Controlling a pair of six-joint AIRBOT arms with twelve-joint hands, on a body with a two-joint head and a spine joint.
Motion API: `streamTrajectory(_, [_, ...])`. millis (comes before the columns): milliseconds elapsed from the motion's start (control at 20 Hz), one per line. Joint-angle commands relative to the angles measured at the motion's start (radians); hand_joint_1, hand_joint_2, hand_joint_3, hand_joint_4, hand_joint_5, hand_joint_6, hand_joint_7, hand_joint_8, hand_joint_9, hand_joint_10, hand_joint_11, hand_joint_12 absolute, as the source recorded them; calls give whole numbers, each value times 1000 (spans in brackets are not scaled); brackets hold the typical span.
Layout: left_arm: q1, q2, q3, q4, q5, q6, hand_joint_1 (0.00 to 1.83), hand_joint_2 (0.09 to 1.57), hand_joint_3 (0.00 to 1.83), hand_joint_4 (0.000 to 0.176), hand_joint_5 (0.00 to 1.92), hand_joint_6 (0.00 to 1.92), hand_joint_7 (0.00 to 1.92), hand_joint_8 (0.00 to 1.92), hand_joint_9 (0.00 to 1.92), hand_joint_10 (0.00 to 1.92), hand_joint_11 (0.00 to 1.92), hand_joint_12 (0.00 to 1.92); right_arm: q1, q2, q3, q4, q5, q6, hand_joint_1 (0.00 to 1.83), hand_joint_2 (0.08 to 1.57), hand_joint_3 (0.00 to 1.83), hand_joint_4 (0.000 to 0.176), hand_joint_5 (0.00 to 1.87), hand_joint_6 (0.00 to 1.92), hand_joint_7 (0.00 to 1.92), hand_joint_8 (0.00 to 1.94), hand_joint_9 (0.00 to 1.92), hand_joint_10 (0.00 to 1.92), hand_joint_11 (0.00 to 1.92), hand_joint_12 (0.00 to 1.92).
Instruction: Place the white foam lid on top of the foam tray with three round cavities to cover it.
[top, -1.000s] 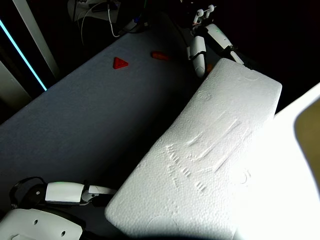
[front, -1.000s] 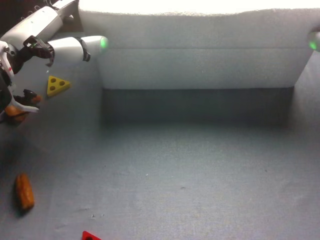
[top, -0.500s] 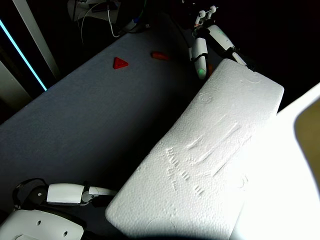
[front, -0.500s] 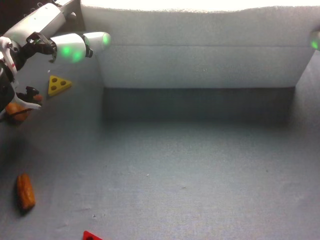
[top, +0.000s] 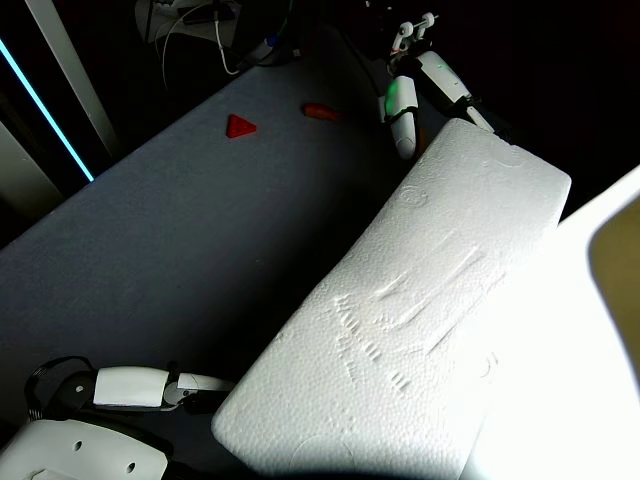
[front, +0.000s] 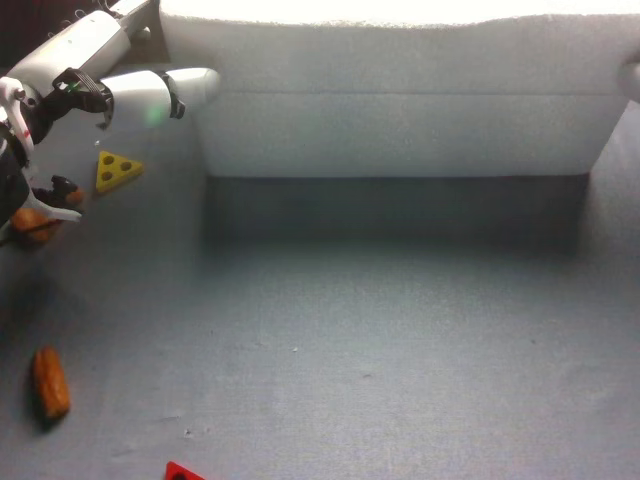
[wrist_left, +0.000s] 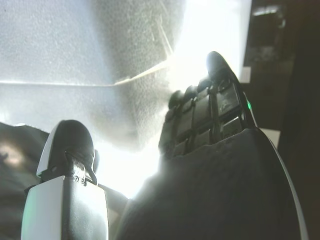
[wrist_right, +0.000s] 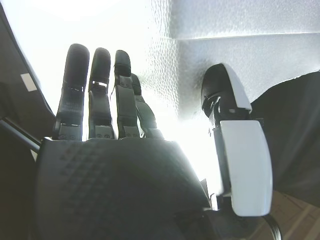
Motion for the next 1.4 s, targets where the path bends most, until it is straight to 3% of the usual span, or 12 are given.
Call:
streamTrajectory(0, [6, -7, -4, 12, -94, -3, 465, 1162, 0, 0, 175, 6, 4, 0, 0, 0, 0, 648, -1, 8, -1, -18, 104, 6, 494, 1227, 0, 0, 0, 410, 256, 108, 4, 800, 0, 1581])
streamTrajectory(150, [22, -7, -7, 4, -95, -5, 500, 1167, 2, 0, 182, 2, 6, 0, 8, 3, 0, 701, -18, 10, -4, -3, 104, 6, 473, 1250, 4, 0, 6, 372, 231, 68, 0, 702, 0, 1485])
streamTrajectory(250, [31, -9, -6, -4, -92, -6, 517, 1172, 3, 0, 177, 0, 5, 1, 9, 3, 0, 703, -31, 10, -5, 8, 106, 6, 461, 1275, 6, 0, 6, 171, 63, 3, 0, 150, 0, 739])
streamTrajectory(350, [36, -10, -4, -9, -89, -6, 490, 1172, 1, 0, 150, 0, 0, 0, 0, 0, 0, 607, -43, 11, -6, 19, 107, 6, 501, 1285, 1, 0, 11, 90, 7, 1, 2, 26, 0, 512])
streamTrajectory(450, [39, -10, -2, -13, -86, -6, 478, 1167, 0, 0, 138, 3, 0, 0, 0, 0, 0, 556, -56, 15, -6, 31, 108, 6, 500, 1285, 0, 0, 0, 3, 0, 0, 0, 0, 0, 106])
streamTrajectory(500, [41, -10, -1, -15, -86, -6, 480, 1166, 0, 0, 138, 4, 0, 0, 0, 0, 0, 548, -61, 17, -7, 35, 108, 6, 504, 1283, 0, 0, 0, 0, 0, 0, 0, 0, 0, 20])
streamTrajectory(800, [62, 6, -6, -34, -92, -3, 480, 1183, 2, 0, 117, 1, 0, 0, 0, 0, 0, 814, -107, 57, -26, 78, 115, -8, 481, 1295, 1, 0, 31, 13, 0, 0, 0, 0, 0, 0])
streamTrajectory(1000, [81, 23, -16, -50, -102, 4, 467, 1191, 1, 0, 105, 3, 0, 0, 3, 1, 0, 785, -140, 84, -46, 101, 129, -14, 482, 1277, 0, 0, 12, 3, 0, 0, 0, 0, 2, 0])
streamTrajectory(1100, [95, 40, -32, -59, -118, 8, 490, 1175, 0, 0, 125, 2, 0, 0, 0, 0, 0, 677, -156, 101, -64, 102, 140, -16, 470, 1301, 6, 0, 82, 33, 2, 1, 0, 0, 0, 0])
streamTrajectory(1200, [113, 60, -52, -69, -139, 16, 472, 1165, 0, 9, 137, 1, 0, 0, 14, 3, 0, 733, -175, 115, -82, 99, 151, -17, 459, 1313, 8, 0, 17, 4, 0, 0, 0, 0, 0, 0])
streamTrajectory(1250, [125, 69, -62, -73, -151, 17, 490, 1172, 2, 0, 140, 1, 0, 0, 19, 4, 0, 746, -188, 124, -94, 97, 161, -17, 447, 1313, 6, 0, 3, 0, 0, 0, 0, 0, 0, 0])
streamTrajectory(1350, [148, 86, -85, -78, -179, 17, 482, 1165, 0, 0, 156, 2, 9, 1, 36, 6, 0, 832, -218, 139, -118, 94, 187, -17, 461, 1307, 2, 0, 0, 0, 0, 0, 0, 0, 0, 0])
